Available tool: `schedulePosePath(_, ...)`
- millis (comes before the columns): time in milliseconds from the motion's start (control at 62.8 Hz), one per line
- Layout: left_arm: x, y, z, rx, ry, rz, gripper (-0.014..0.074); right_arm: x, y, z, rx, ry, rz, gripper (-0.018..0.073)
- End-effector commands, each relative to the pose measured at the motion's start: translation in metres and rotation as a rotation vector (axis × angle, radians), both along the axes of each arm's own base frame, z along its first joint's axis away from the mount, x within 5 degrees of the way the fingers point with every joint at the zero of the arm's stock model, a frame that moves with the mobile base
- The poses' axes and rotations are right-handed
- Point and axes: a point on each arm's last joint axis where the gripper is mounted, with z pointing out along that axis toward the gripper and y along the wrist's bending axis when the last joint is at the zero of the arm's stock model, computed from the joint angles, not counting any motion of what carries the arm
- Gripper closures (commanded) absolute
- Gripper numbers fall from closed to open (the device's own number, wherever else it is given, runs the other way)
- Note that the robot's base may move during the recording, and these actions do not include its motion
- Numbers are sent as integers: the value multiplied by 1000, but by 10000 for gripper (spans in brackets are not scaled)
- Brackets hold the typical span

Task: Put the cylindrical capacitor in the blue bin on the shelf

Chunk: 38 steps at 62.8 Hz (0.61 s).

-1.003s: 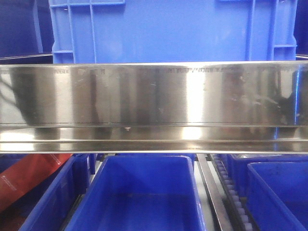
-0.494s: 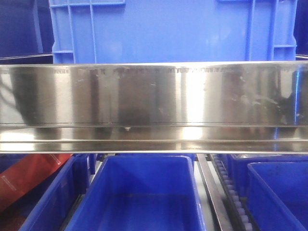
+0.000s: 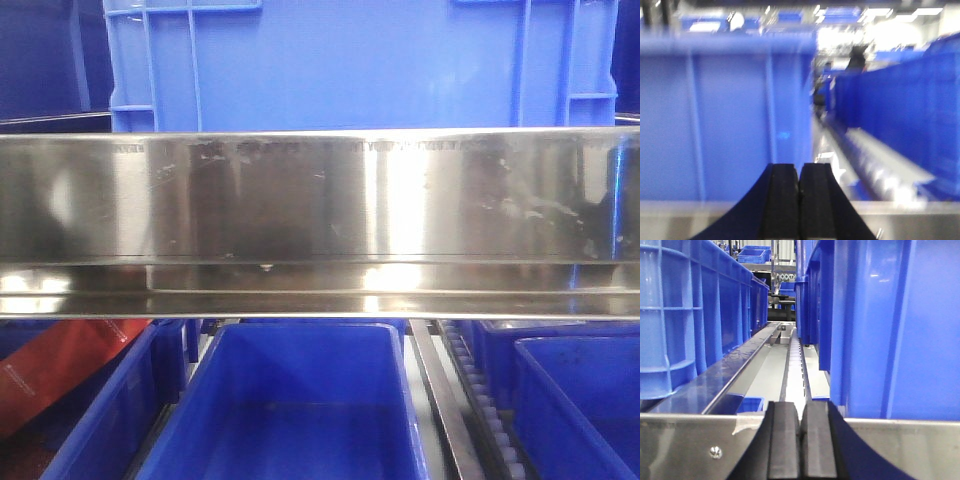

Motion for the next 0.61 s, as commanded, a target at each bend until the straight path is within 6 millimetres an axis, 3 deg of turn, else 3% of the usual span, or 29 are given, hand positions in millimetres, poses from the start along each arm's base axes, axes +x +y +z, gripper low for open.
schedulePosePath(0, 2, 1, -15, -24, 35, 16, 707, 0, 0, 2, 0, -25, -5, 727)
schedulePosePath(589, 2, 1, -18, -24, 59, 10, 707, 0, 0, 2, 0, -27, -5, 727)
